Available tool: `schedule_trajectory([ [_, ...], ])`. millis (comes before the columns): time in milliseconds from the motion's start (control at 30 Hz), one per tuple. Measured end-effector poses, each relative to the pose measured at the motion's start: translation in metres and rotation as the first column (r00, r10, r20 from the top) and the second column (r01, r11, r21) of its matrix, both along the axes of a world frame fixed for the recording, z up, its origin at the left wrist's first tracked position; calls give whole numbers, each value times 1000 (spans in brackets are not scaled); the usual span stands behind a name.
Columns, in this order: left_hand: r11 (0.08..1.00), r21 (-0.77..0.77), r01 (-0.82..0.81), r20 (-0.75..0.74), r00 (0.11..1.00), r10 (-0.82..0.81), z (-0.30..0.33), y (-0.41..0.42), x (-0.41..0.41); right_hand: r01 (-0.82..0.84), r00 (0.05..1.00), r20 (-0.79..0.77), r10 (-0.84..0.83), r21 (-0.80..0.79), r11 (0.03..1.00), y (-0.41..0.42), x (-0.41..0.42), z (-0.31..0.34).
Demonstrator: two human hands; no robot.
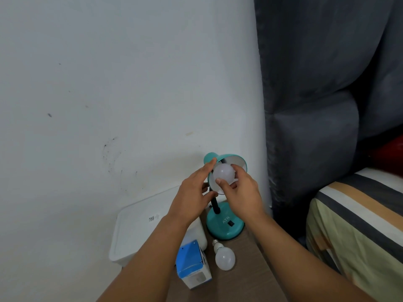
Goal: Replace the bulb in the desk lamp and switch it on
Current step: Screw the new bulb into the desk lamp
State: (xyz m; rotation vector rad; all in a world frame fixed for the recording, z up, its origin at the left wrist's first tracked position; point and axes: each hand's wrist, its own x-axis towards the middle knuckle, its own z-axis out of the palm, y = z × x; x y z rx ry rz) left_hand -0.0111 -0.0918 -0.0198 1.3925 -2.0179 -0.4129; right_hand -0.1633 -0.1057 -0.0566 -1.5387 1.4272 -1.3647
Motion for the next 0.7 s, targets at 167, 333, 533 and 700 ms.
schedule_trajectory([
  [167,1000,-3,-2,3,1000,2,0,0,-1,9,1000,9,-9,29,1000,1,-1,1],
  [333,1000,3,-10,-3,1000,10,-1,-1,-2,9,1000,4,-10,52,999,0,-1,4],
  [533,1000,-13,-21,22,1000,21,-2,-1,-3,7,1000,28,-10,92,996,2,-1,7],
  [700,999,-8,-46,79,996,46,-2,-2,-3,-9,998,59,2,116,993,5,-3,8],
])
